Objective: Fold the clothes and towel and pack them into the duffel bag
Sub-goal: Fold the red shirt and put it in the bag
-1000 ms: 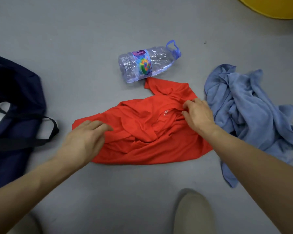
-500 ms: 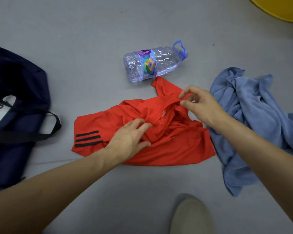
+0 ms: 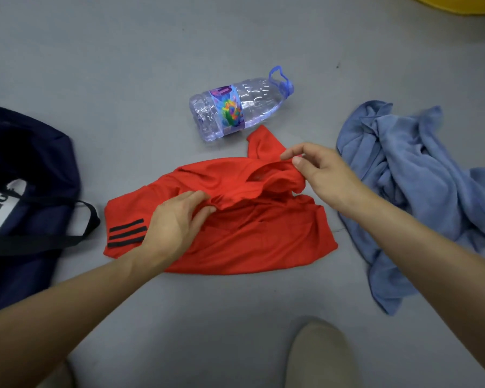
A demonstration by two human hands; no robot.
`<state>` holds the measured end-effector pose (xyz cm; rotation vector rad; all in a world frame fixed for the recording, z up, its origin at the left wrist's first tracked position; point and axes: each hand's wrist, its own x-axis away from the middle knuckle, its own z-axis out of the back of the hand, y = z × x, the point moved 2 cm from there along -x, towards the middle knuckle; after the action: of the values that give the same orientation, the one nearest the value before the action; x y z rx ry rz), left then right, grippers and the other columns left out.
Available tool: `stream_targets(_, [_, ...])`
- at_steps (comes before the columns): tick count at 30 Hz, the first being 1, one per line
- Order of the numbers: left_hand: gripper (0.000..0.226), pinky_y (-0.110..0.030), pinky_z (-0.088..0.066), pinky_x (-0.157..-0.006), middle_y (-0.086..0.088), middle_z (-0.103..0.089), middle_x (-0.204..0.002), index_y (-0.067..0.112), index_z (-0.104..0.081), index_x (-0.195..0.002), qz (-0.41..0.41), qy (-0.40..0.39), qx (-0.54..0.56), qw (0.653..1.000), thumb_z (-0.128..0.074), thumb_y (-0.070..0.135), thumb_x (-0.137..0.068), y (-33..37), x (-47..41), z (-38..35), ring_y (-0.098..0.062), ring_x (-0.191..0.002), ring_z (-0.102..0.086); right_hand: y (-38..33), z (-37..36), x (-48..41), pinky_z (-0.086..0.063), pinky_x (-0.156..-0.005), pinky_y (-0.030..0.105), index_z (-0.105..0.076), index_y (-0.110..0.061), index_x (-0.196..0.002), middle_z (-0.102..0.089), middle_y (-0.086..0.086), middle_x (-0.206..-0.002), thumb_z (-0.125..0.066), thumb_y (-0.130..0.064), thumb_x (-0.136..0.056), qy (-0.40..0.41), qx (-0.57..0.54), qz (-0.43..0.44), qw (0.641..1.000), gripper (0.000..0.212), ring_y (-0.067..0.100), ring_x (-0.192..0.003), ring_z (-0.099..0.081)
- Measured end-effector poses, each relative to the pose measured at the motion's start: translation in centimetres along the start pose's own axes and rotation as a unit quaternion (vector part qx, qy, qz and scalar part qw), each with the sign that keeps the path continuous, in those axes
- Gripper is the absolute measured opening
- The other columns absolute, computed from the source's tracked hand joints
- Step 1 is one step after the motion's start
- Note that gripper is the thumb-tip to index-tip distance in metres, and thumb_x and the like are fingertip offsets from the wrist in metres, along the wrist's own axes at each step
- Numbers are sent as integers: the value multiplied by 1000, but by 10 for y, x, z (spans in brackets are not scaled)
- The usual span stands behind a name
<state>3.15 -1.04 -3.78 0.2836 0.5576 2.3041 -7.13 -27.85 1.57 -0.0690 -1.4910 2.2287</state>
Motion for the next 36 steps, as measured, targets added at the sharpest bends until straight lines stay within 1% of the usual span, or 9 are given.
stream_targets(4, [25, -10, -42, -83, 19, -73, -99, 27, -74, -110, 37, 33, 144, 988, -59, 37, -93, 7, 5, 50, -1, -94, -66, -24, -2, 3, -37, -52, 29, -65, -23, -100, -45, -8, -55, -44, -9, -103, 43, 44, 38, 997, 25, 14, -49, -40])
stream_targets(9, [17, -29, -50, -88, 13, -74, -97, 26, -75, -106, 74, 84, 248, 962, -61, 29, -98, 23, 3, 146, -7, -96, -68, -86, 9, 1, -33, -56, 29, -66, -25, -104, -39, -5, -58, -44, -14, -104, 60, 88, 71, 992, 24, 7, -51, -36])
stream_targets(12, [18, -30, -49, -83, 11, -72, -88, 20, -71, -97, 87, 102, 287, 949, -54, 21, -102, 26, 0, 215, -8, -85, -65, -148, 24, 2, -34, -62, 31, -70, -26, -96, -46, -8, -59, -61, -35, -98, 38, 95, 84, 991, 13, 6, -55, -41])
stream_targets(17, [23, -33, -42, -78, 9, -56, -77, 11, -59, -91, 55, 164, 234, 957, -44, 19, -106, 44, 0, 331, -5, -74, -51, -274, 46, 26, -37, -57, 22, -75, -31, -85, -59, -11, -58, -63, -76, -61, -35, 183, 106, 977, 52, 4, -57, -52])
stream_targets(20, [19, -31, -43, -80, 13, -61, -80, 23, -62, -94, 29, 198, 165, 966, -46, 26, -105, 68, 6, 406, -4, -80, -55, -344, 67, 44, -41, -61, 29, -73, -23, -78, -65, -10, -66, -70, -70, -65, -37, 229, 124, 965, 49, 5, -62, -55])
stream_targets(25, [11, -17, -43, -79, 15, -65, -89, 31, -65, -101, -25, 195, 84, 977, -67, 40, -94, 122, 53, 524, -1, -84, -57, -451, 101, 86, -34, -55, 27, -60, 4, -78, -50, 3, -67, -77, -28, -86, -21, 201, 167, 965, 38, 11, -60, -44])
stream_targets(29, [14, -7, -39, -72, 3, -68, -90, 19, -68, -100, -45, 243, 60, 967, -71, 31, -92, 154, 95, 598, -3, -82, -57, -521, 115, 125, -35, -56, 21, -58, -8, -71, -49, -12, -58, -76, -16, -86, -15, 153, 200, 968, 25, 3, -55, -45])
stream_targets(34, [6, -8, -41, -72, 0, -68, -88, 17, -72, -95, -59, 330, 88, 938, -66, 20, -95, 190, 140, 667, 5, -75, -57, -591, 128, 180, -53, -75, 31, -69, -13, -85, -71, -1, -79, -77, -22, -87, 15, 78, 254, 964, 12, 13, -76, -68])
stream_targets(36, [10, -24, -49, -86, -3, -71, -93, 16, -74, -101, -66, 328, 113, 936, -66, 17, -96, 198, 154, 684, -6, -83, -62, -611, 130, 203, -58, -86, 37, -74, -17, -96, -76, 2, -93, -72, -24, -92, 16, 44, 275, 960, 8, 20, -90, -72])
